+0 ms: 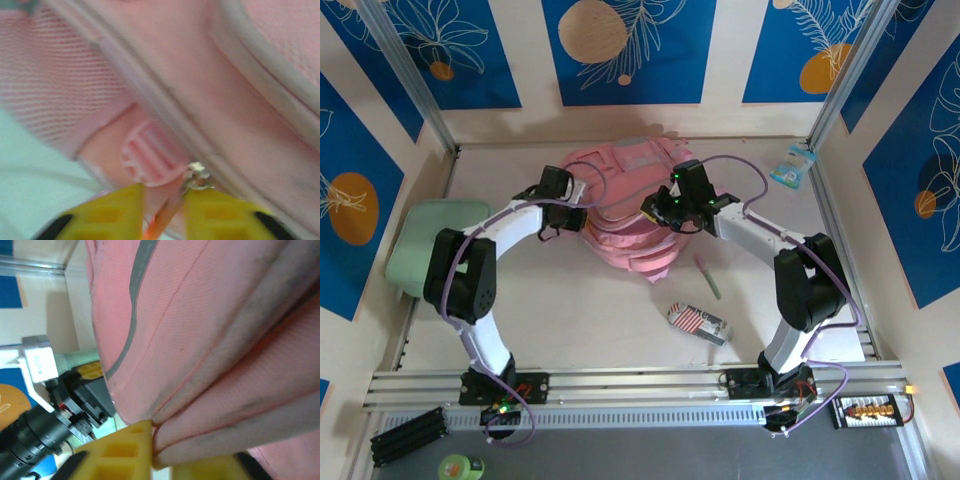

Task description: Pack books, pencil case, and school supplies into a backpack

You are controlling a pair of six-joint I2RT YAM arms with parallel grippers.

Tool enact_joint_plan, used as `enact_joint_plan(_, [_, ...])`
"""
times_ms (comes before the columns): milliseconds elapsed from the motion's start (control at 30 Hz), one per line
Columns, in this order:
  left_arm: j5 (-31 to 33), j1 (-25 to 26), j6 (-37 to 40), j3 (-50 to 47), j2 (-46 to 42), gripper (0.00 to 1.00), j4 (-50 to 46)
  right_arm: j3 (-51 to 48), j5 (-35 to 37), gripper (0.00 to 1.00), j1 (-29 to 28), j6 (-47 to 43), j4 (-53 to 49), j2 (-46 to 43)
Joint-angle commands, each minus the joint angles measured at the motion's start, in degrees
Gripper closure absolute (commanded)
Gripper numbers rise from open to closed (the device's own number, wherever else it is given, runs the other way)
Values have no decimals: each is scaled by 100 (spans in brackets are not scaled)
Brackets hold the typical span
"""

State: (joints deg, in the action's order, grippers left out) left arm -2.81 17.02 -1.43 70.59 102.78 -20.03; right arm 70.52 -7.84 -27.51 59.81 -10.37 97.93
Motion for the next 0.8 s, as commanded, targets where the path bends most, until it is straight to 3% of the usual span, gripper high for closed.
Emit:
enact_joint_plan(0, [338,-130,-24,42,-451,59,-248,258,171,53,37,-980,-996,-414])
enact_joint_plan(133, [353,-130,-389,-435,-1263,34,-171,-25,1346,31,-147,-1686,-2110,-1011])
enact_joint_plan(267, [387,-154,-714,-799,-1979,17,21,-307,2390,22,-428,-1802,-3305,-1417])
enact_joint_plan(400, [387,-181,-940,-978,-2473,6,276,-659,2807,19,-897,-1224,-4135,-1650])
enact_joint_plan(500, [380,-202,-1089,-1093,-2749,0,451,-837,2963,17,-1414,-611,-4785,-1690])
enact_joint_plan(767, [10,-266,-1183,-1289,-2993,0,710,-1268,3339,8,-2510,353,-6003,-1681])
